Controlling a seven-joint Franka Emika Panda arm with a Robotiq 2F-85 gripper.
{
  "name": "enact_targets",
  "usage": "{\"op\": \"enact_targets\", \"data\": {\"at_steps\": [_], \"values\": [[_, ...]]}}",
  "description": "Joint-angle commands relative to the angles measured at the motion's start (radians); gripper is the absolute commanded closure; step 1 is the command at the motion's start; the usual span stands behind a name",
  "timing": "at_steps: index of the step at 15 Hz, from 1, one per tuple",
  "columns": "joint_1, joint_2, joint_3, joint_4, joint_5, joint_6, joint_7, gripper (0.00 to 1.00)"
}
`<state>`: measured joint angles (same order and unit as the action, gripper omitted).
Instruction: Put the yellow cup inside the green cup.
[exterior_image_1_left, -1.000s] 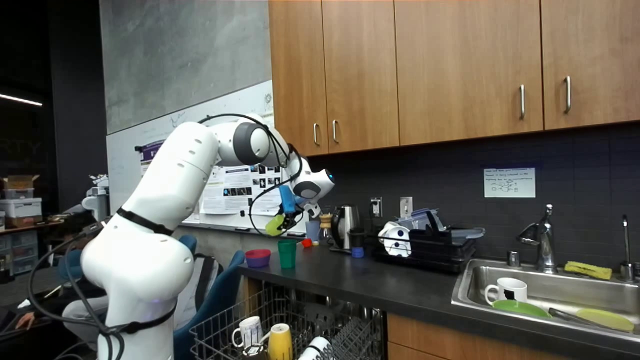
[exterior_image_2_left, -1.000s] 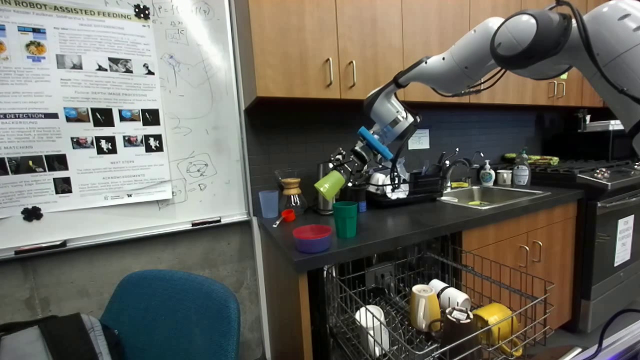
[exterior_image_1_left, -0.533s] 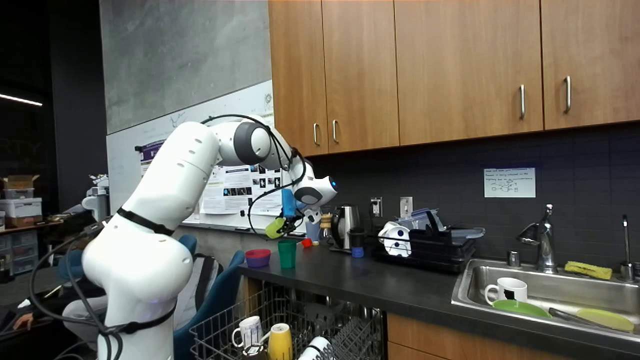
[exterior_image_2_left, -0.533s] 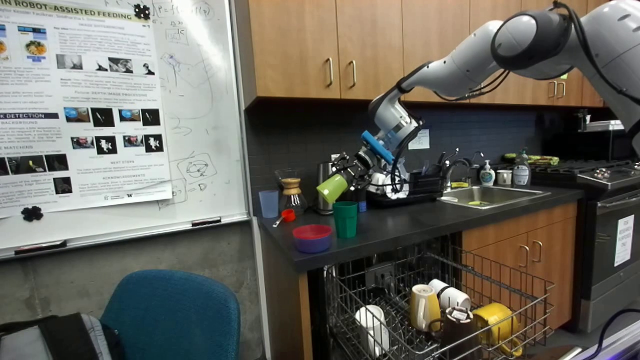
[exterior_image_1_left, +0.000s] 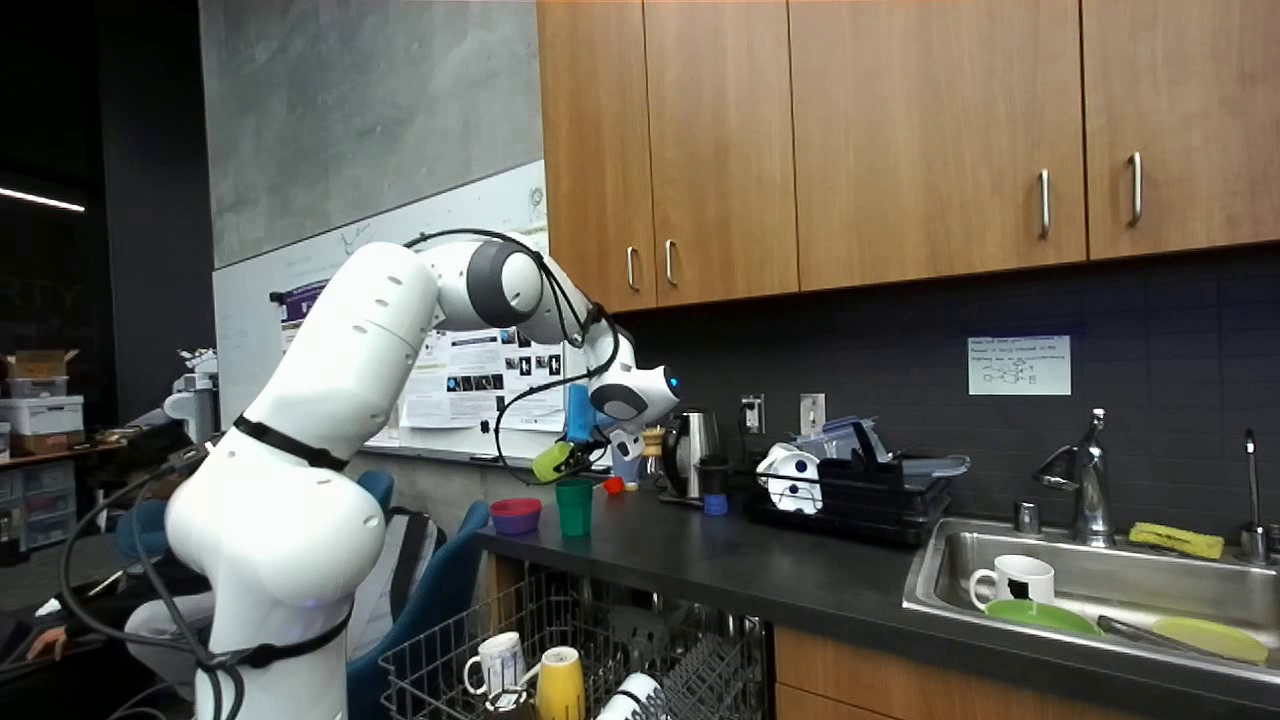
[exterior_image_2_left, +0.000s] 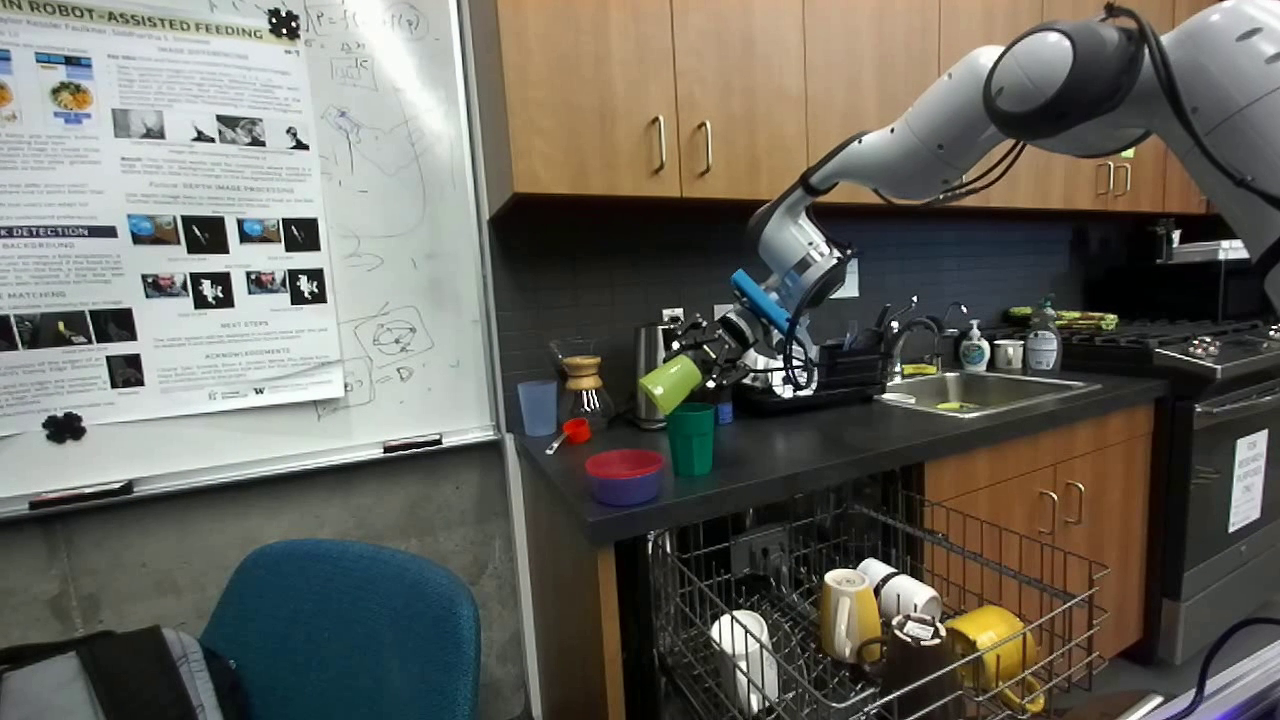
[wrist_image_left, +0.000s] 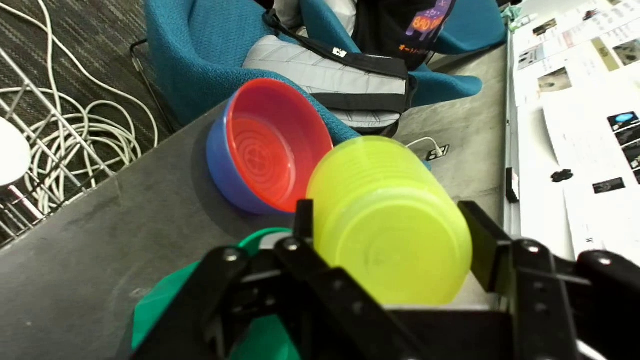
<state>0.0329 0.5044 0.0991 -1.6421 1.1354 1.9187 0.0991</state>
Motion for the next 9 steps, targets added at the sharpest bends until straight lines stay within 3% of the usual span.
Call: {"op": "enact_targets", "data": {"at_steps": [1, 9], "values": [[-0.003, -0.047, -0.013, -0.059, 0.049, -0.008, 0.031, 0.55], [-0.019, -0.057, -0.021, -0.098, 0.174, -0.071, 0.093, 0.55]]}}
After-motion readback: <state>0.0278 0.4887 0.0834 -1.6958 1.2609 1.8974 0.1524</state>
